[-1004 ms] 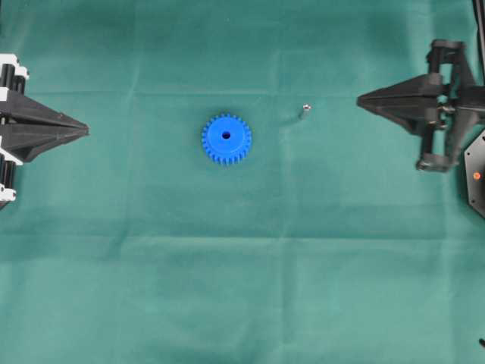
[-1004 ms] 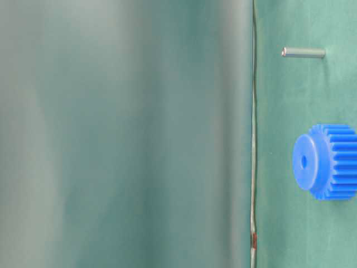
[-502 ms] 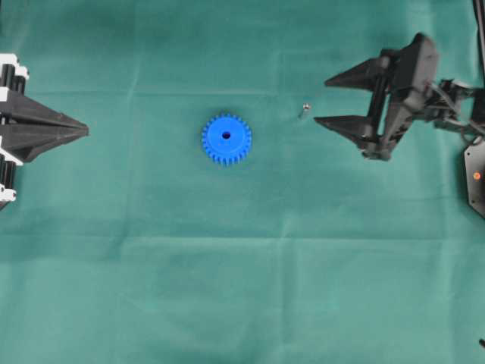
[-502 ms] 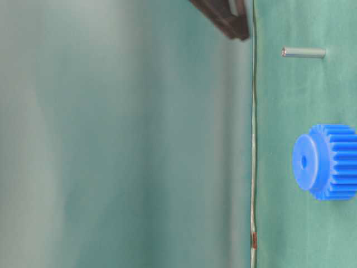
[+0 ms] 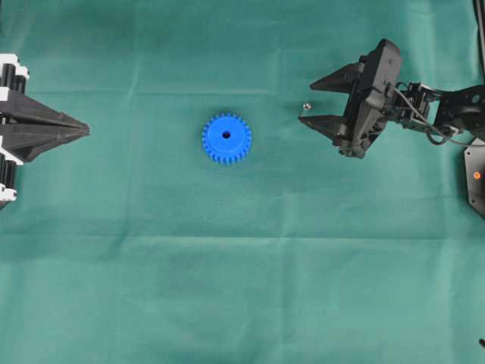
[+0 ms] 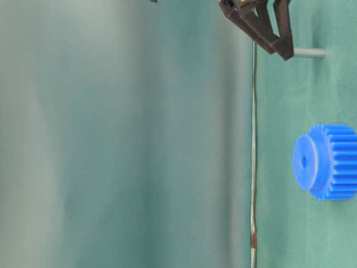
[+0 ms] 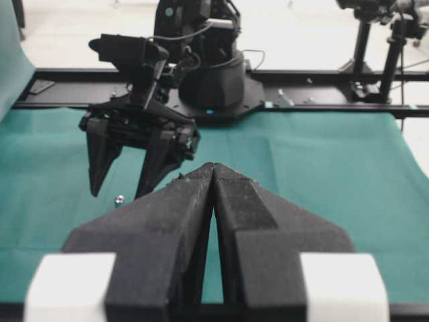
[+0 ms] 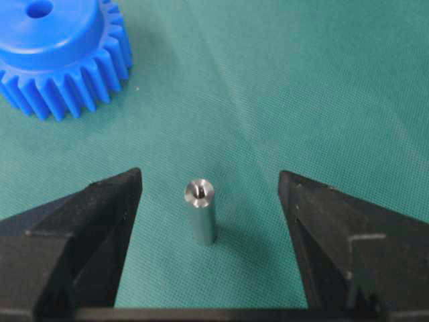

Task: Insert the shaft placed at a random location into the center hole of the medium gear at another random location.
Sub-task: 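Move the right gripper left and down over the silver shaft, grasp it, then lift the silver shaft upward with the right gripper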

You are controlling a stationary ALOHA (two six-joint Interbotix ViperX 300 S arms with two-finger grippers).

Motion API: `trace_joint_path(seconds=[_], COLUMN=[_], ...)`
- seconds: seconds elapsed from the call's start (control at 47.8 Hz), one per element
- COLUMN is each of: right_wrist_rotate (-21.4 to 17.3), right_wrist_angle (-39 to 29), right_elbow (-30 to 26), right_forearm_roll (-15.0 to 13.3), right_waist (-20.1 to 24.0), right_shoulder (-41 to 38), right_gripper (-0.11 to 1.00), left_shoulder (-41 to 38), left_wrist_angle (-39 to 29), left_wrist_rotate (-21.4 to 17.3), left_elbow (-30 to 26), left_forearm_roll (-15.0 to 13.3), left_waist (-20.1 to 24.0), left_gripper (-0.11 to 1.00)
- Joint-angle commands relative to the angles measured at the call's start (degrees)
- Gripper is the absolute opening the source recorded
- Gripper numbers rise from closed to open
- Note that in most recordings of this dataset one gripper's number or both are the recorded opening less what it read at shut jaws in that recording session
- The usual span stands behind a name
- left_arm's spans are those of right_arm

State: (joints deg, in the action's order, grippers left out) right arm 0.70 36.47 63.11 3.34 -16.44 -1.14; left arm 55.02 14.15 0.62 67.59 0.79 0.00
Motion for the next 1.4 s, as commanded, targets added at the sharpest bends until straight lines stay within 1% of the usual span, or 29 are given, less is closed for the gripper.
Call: trace_joint_path(seconds=[0.0, 0.167, 0.209, 0.251, 0.314, 0.418, 0.439, 0.502, 0.795, 0.9, 1.025, 1.381], right_wrist_rotate=[-0.70, -0.70, -0.70, -0.70, -0.70, -0.62, -0.62, -0.62, -0.62, -0.35, -0.09, 0.00], right_wrist_angle=[0.88, 0.70, 0.62, 0.62, 0.62, 0.62, 0.62, 0.53, 0.44, 0.09, -3.34, -16.61], right_elbow=[-0.97, -0.97, -0.97, -0.97, -0.88, -0.97, -0.97, -0.97, -0.97, -1.05, -1.14, -2.20], right_forearm_roll=[0.18, 0.26, 0.18, 0.26, 0.18, 0.18, 0.09, 0.00, 0.00, 0.00, -0.09, -0.44], right_waist=[-0.26, -0.26, -0.26, -0.26, -0.18, 0.00, -0.09, 0.00, 0.00, 0.00, 0.00, 0.62], right_shoulder=[0.09, -0.35, -0.35, -0.35, -0.35, -0.35, -0.35, -0.35, -0.09, 1.58, 6.42, 20.30], right_gripper=[0.83, 0.81, 0.80, 0.76, 0.63, 0.34, 0.27, 0.14, 0.13, 0.13, 0.13, 0.13], left_shoulder=[-0.53, -0.53, -0.53, -0.53, -0.53, -0.53, -0.53, -0.44, -0.53, -0.53, -0.44, -0.26], left_wrist_angle=[0.26, 0.18, 0.18, 0.26, 0.26, 0.18, 0.26, 0.18, 0.26, 0.18, 0.18, 0.26], left_wrist_rotate=[0.09, 0.09, 0.09, 0.09, 0.09, 0.09, 0.09, 0.09, 0.09, 0.09, 0.09, 0.18], left_elbow=[-1.32, -1.23, -1.23, -1.23, -1.32, -1.32, -1.32, -1.32, -1.32, -1.32, -1.32, -1.41], left_forearm_roll=[0.09, 0.18, 0.09, 0.09, 0.09, 0.18, 0.09, 0.09, 0.18, 0.09, 0.09, 0.09], left_waist=[-0.09, -0.09, -0.09, -0.09, -0.09, -0.09, -0.09, -0.09, -0.09, -0.09, 0.00, -0.09], left_gripper=[0.00, 0.00, 0.00, 0.00, 0.00, 0.00, 0.00, 0.00, 0.00, 0.00, 0.00, 0.00])
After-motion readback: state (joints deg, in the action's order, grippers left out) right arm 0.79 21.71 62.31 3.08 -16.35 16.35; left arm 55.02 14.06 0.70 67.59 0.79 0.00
